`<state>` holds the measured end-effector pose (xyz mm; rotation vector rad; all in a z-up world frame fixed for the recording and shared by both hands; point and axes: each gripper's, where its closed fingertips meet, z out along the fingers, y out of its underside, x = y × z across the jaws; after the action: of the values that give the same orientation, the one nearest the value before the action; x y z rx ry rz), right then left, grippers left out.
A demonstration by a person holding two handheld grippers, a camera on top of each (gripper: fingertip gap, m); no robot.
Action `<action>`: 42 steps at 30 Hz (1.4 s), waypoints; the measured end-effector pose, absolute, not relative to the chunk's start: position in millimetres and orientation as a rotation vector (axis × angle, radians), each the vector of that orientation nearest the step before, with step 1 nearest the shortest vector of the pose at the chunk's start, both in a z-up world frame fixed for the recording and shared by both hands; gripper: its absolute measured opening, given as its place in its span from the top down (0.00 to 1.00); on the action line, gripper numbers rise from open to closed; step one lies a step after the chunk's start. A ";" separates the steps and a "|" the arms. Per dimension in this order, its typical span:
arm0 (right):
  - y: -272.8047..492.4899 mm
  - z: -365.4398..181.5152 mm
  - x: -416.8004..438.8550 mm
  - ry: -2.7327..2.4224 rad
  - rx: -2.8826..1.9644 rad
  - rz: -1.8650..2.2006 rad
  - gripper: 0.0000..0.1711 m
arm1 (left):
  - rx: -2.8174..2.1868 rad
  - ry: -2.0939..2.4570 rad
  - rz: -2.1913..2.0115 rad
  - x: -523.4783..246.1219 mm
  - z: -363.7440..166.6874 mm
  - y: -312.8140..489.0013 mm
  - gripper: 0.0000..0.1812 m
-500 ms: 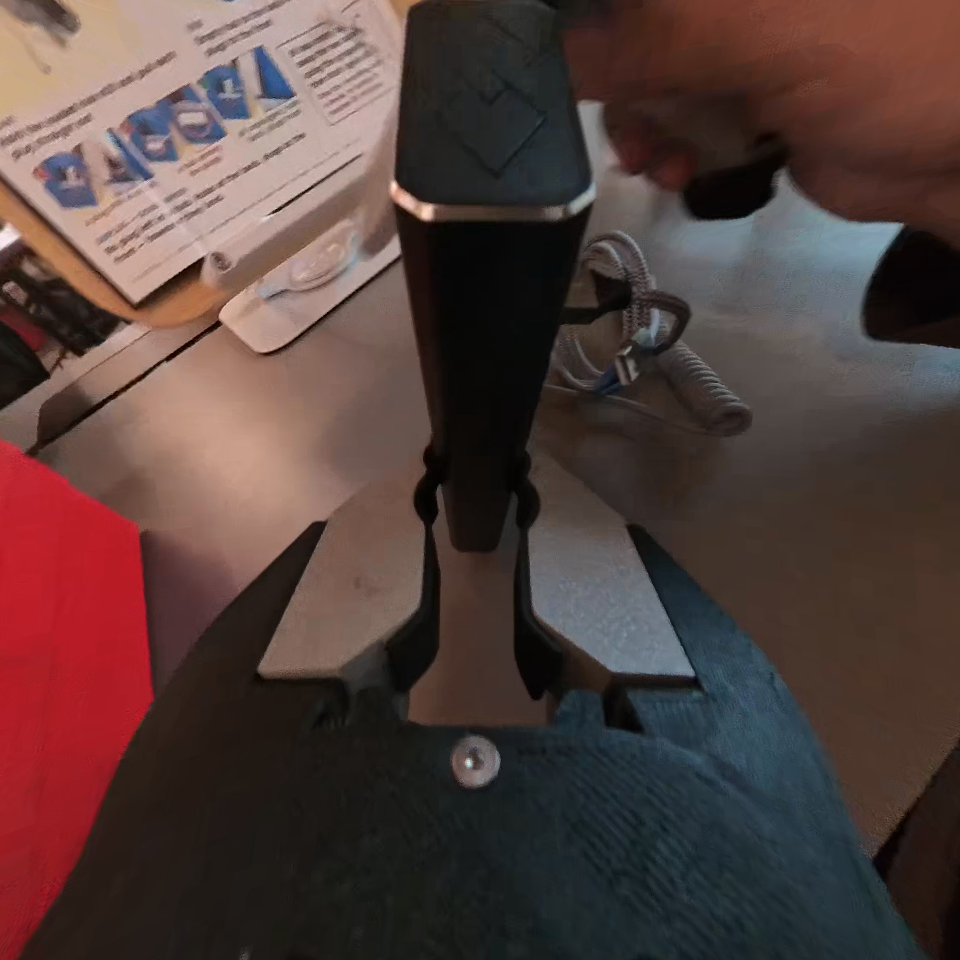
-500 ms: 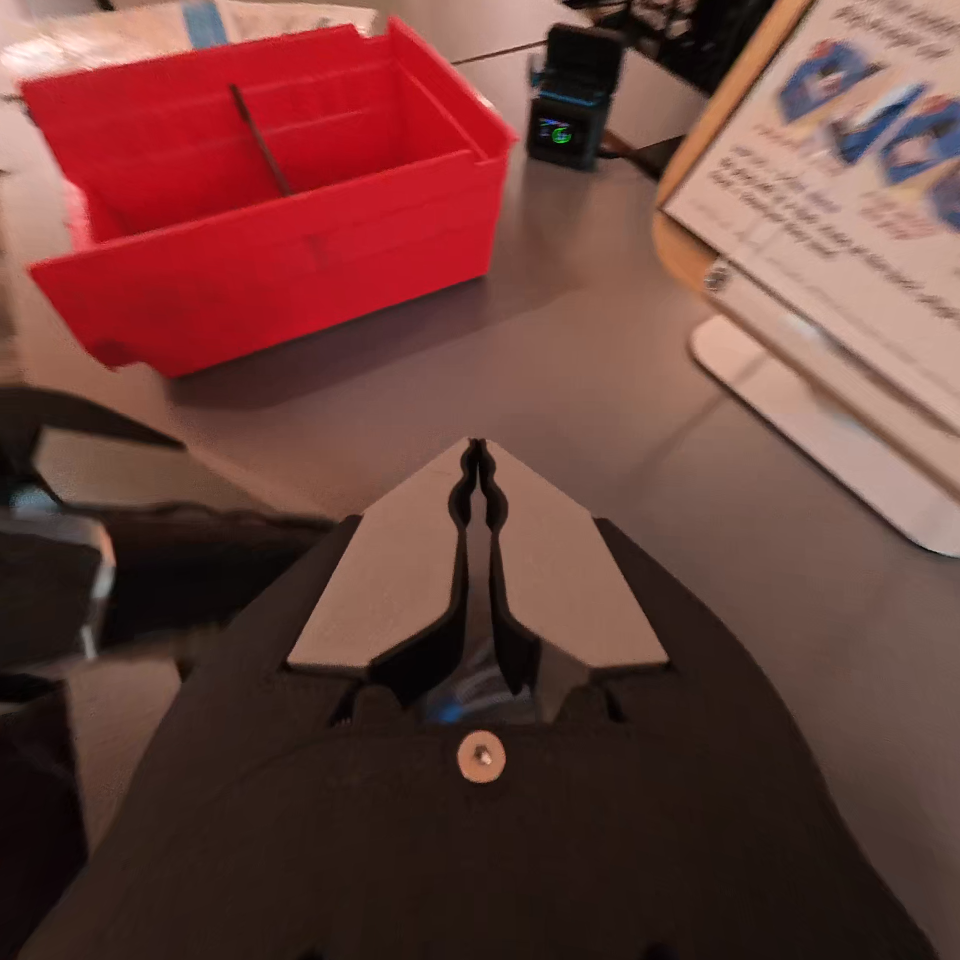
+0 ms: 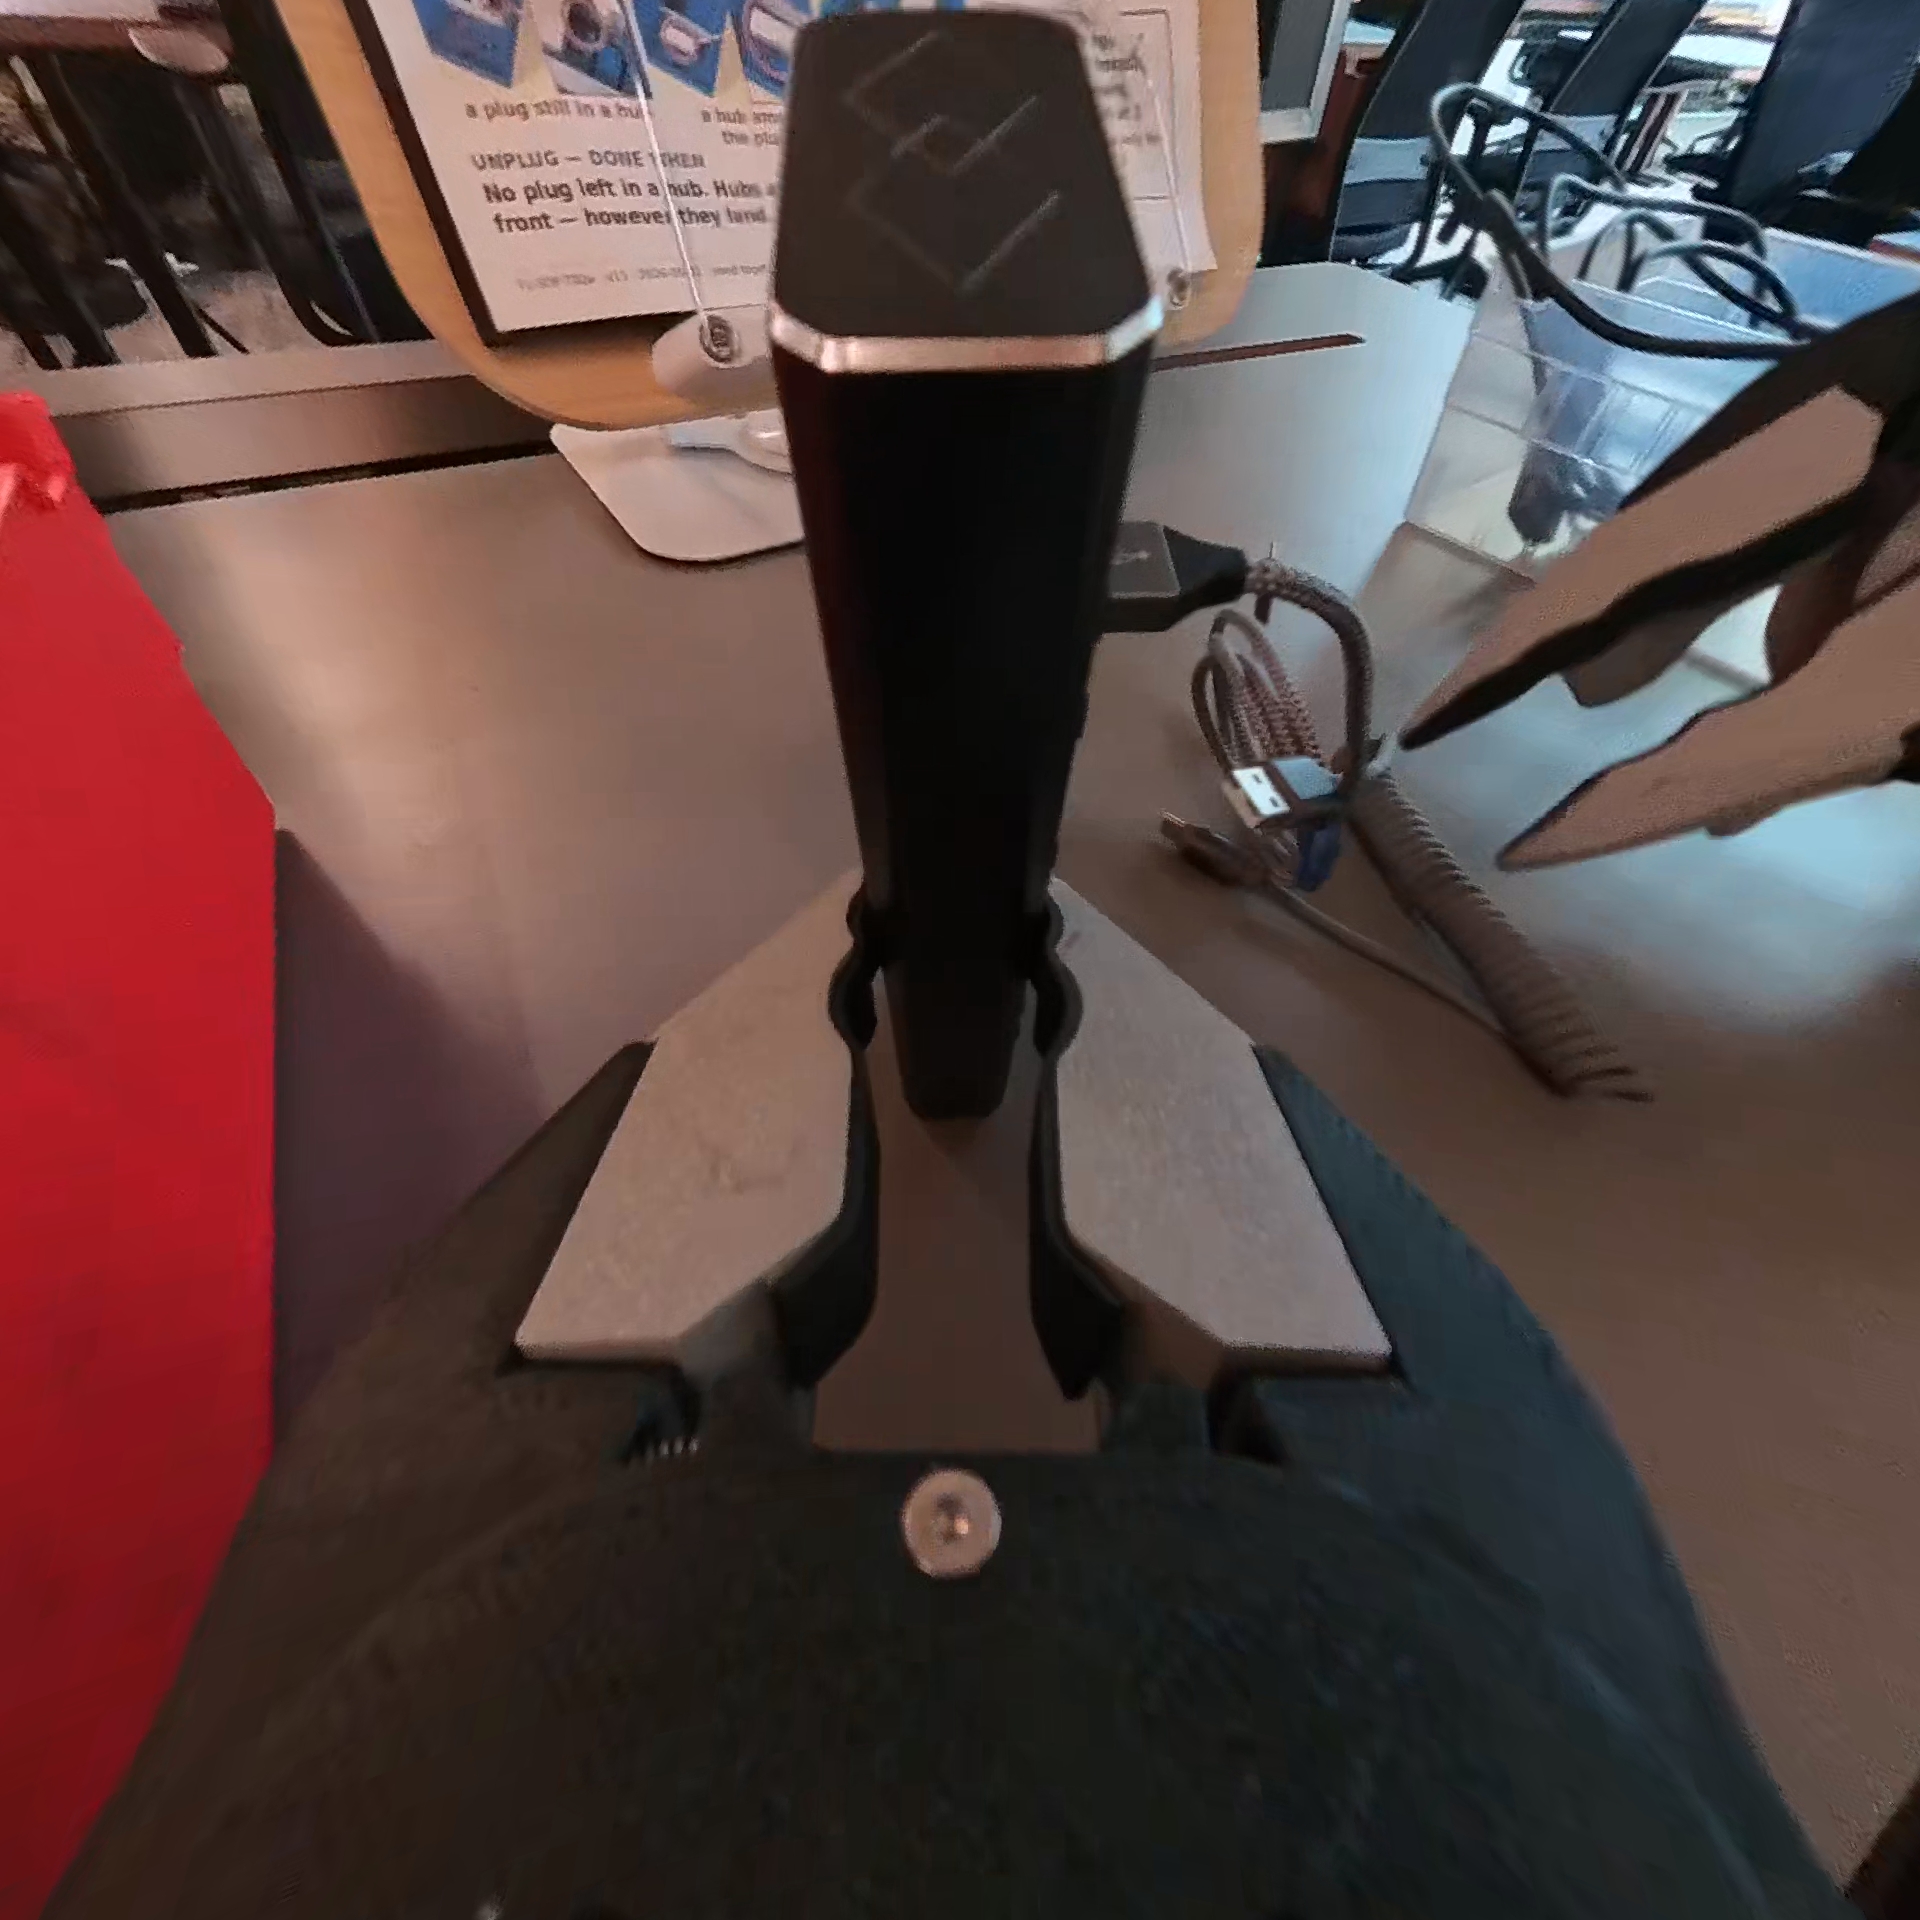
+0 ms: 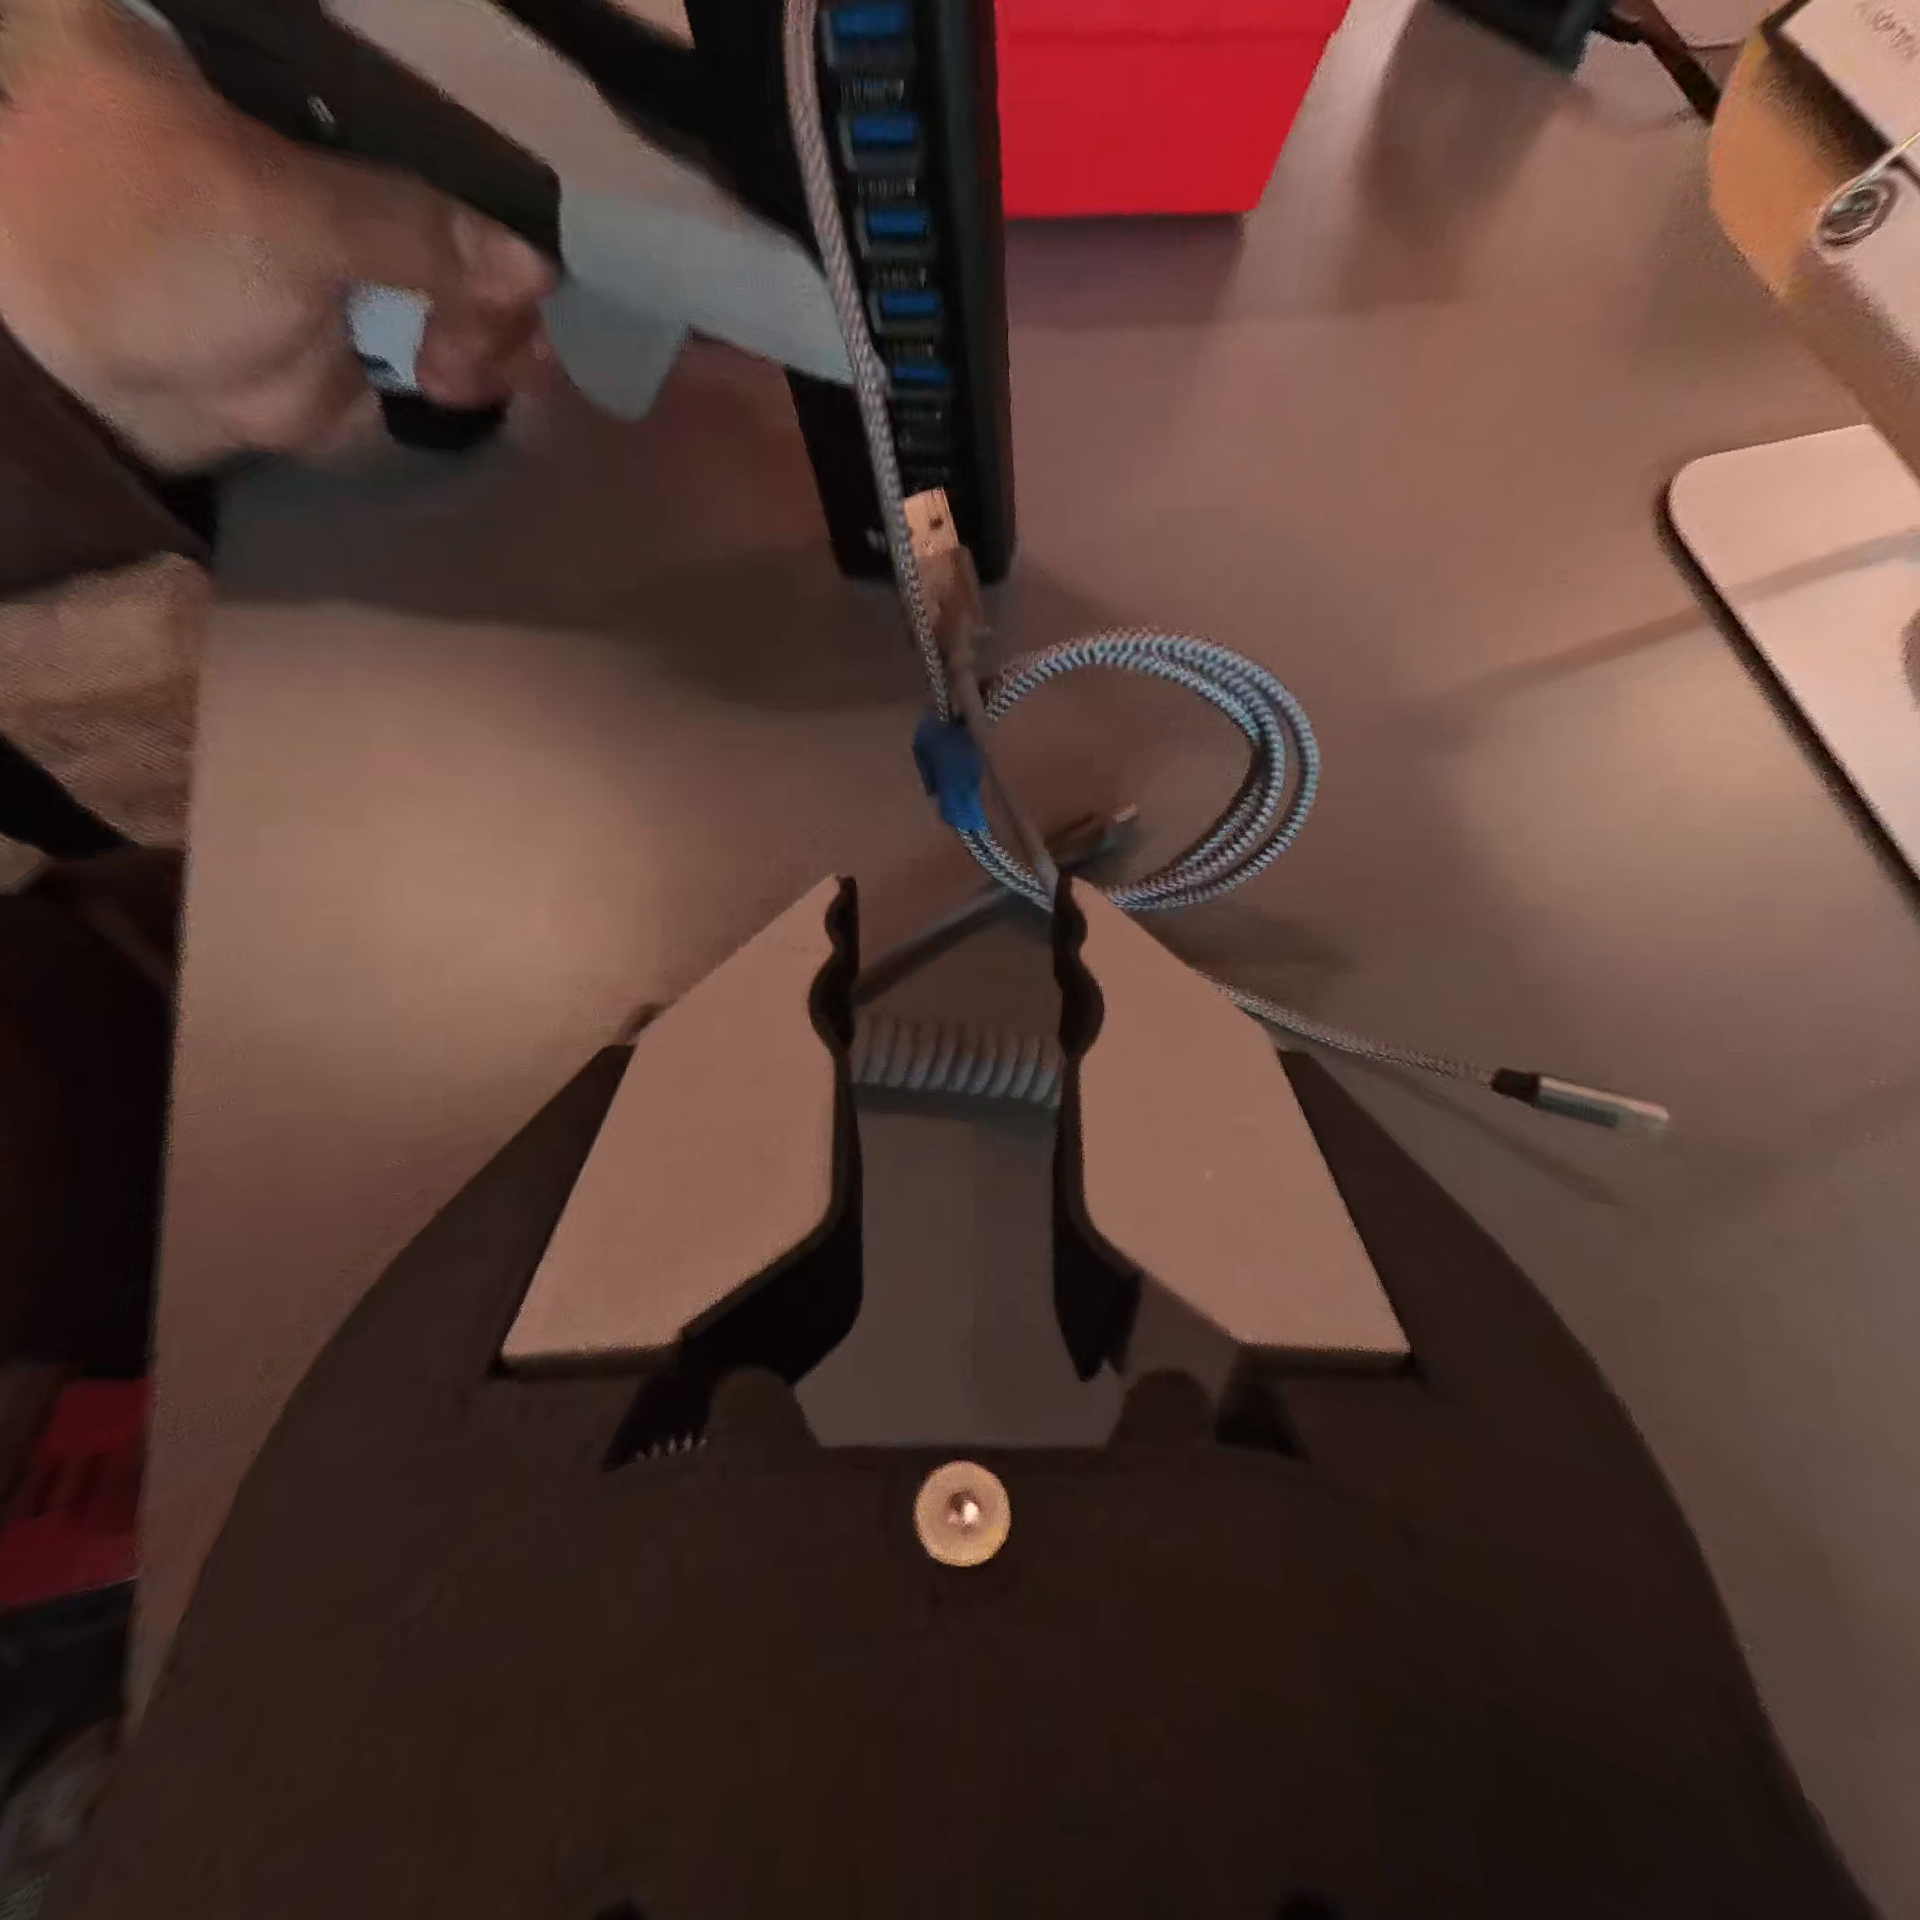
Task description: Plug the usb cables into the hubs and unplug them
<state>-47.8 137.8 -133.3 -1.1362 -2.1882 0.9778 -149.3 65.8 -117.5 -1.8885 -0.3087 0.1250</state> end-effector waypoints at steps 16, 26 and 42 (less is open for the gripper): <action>146.4 -137.9 -75.8 -2.228 -0.981 0.777 0.88 | -1.852 -0.331 -0.047 -154.8 -116.6 72.3 0.85; 150.9 -154.0 -100.0 -2.234 -0.900 0.620 0.89 | -1.859 -0.299 0.015 -151.8 -116.9 76.2 0.85; 141.6 -148.8 -85.4 -2.271 -0.897 0.727 0.87 | -1.851 -0.344 0.023 -150.0 -116.7 76.0 0.85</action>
<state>-85.4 141.6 -148.8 -0.8968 -2.2708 0.7270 -150.0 76.0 -116.7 -1.8507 -0.3443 0.0232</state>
